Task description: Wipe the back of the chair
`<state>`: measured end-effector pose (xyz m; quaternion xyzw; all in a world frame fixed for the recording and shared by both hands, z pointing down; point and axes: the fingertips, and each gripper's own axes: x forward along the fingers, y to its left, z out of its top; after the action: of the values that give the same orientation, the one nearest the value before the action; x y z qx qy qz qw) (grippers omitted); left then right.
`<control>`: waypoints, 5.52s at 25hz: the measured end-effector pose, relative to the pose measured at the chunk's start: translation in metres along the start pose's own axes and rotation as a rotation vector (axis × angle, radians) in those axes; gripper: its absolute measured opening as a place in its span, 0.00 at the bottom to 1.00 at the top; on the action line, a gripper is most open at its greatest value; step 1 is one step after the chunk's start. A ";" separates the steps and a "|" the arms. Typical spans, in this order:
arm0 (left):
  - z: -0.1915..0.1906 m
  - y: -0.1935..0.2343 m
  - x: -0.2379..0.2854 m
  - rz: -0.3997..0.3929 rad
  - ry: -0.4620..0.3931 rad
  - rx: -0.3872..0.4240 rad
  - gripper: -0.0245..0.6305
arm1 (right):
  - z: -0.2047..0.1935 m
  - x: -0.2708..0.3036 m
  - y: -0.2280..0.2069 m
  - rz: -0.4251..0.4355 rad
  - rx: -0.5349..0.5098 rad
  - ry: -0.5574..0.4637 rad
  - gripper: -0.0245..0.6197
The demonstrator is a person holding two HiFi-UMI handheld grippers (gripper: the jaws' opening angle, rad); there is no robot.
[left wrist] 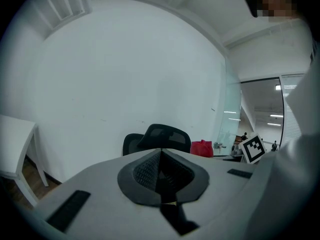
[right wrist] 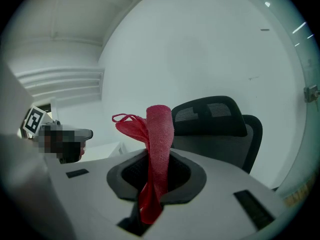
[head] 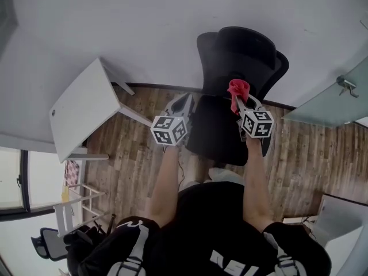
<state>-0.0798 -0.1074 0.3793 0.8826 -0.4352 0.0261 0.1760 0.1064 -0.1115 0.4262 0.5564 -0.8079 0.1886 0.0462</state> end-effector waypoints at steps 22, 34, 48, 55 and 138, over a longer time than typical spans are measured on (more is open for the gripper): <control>0.010 0.021 0.081 0.026 0.039 -0.006 0.07 | 0.035 0.092 -0.042 0.086 0.063 0.008 0.15; 0.044 0.056 0.125 -0.064 0.033 0.008 0.07 | 0.074 0.138 -0.056 -0.015 0.046 -0.028 0.15; 0.078 0.115 0.167 -0.119 0.030 0.004 0.07 | 0.095 0.216 -0.058 -0.086 0.033 -0.003 0.14; 0.083 0.119 0.187 -0.160 0.047 0.016 0.07 | 0.092 0.241 -0.060 -0.101 0.042 0.016 0.15; -0.031 -0.069 0.165 -0.166 0.117 0.052 0.07 | -0.012 0.019 -0.173 -0.236 0.172 0.065 0.15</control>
<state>0.0795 -0.1841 0.4210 0.9168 -0.3488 0.0742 0.1799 0.2561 -0.1778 0.4864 0.6431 -0.7157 0.2683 0.0462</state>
